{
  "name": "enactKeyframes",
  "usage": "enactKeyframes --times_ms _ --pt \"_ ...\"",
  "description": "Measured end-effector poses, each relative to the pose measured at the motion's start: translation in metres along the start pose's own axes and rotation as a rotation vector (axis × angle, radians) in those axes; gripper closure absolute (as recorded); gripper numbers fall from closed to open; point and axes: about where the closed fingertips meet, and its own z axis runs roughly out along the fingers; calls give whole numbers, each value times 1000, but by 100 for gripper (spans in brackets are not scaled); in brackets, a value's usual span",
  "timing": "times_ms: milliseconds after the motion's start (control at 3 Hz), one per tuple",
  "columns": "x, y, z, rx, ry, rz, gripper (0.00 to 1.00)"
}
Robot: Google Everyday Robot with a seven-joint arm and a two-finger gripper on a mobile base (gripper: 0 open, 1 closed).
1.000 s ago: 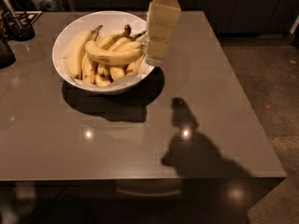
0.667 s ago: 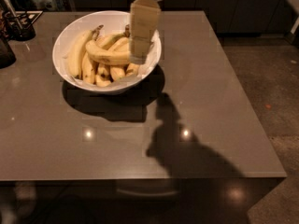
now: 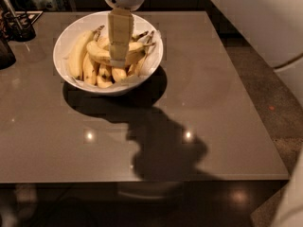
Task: Pick banana from white bowl
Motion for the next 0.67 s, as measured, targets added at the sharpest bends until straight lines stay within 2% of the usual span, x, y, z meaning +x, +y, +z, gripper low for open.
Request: enactKeyframes --times_ms 667 --pt "1 -16 37 -79 -5 84 1"
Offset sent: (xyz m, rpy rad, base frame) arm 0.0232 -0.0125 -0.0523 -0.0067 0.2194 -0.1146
